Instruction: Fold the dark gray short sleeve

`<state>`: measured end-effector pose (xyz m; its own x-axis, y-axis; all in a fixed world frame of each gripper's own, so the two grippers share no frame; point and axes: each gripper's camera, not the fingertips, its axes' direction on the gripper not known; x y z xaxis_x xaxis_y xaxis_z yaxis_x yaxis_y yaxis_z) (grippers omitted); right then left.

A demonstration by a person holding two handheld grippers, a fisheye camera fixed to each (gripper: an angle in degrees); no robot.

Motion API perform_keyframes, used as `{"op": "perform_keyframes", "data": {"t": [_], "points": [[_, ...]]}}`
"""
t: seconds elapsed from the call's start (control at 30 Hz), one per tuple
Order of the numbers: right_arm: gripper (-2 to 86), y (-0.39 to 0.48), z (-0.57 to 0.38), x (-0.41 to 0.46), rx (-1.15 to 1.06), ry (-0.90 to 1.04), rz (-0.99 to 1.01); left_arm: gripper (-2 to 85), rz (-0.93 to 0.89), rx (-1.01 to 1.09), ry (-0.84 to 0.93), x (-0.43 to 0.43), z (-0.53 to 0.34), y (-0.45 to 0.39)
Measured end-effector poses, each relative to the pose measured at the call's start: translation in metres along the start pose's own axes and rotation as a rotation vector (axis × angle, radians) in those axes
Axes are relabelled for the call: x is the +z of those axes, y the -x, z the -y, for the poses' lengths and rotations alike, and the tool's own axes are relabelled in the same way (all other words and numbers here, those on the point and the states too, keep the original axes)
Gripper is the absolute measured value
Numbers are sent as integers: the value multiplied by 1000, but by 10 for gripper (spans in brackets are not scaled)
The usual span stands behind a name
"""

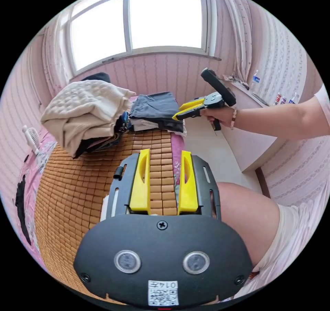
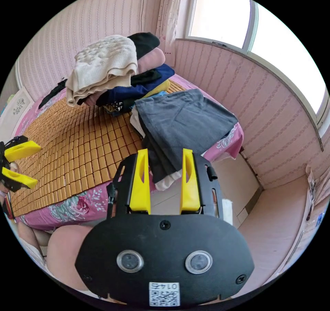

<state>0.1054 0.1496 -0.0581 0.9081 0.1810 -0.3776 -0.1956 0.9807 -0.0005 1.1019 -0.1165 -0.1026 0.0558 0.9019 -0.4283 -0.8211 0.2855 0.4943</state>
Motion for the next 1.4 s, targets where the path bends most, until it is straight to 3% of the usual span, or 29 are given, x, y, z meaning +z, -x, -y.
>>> {"op": "perform_keyframes", "data": {"t": [0.1,0.3,0.47,0.63,0.8,1.0,1.13,1.2,1.27,1.4], "points": [[80,-18,13,12,-41,78,18,134,-53,7,35,43,40,2],[8,-48,14,-85,-88,-157,193,137,-52,-40,-44,36,75,7],[2,-18,11,-182,-200,-360,576,136,-18,-52,-224,-37,77,-3],[1,65,25,-216,-352,-375,802,53,159,-237,-268,-144,1,6],[0,178,46,-248,-484,-413,1035,29,330,-463,-335,-293,-137,15],[-3,281,48,-296,-591,-478,1203,-4,557,-543,-472,-459,-257,-19],[-2,329,19,-264,-596,-321,1170,-9,613,-577,-387,-485,-326,-39],[-1,349,1,-227,-567,-203,1056,-10,672,-695,-281,-470,-386,-40],[0,367,-26,-163,-518,5,919,-10,626,-822,-196,-450,-436,-34],[3,390,-63,-87,-504,333,832,-10,481,-1078,-89,-411,-538,-30]]}}
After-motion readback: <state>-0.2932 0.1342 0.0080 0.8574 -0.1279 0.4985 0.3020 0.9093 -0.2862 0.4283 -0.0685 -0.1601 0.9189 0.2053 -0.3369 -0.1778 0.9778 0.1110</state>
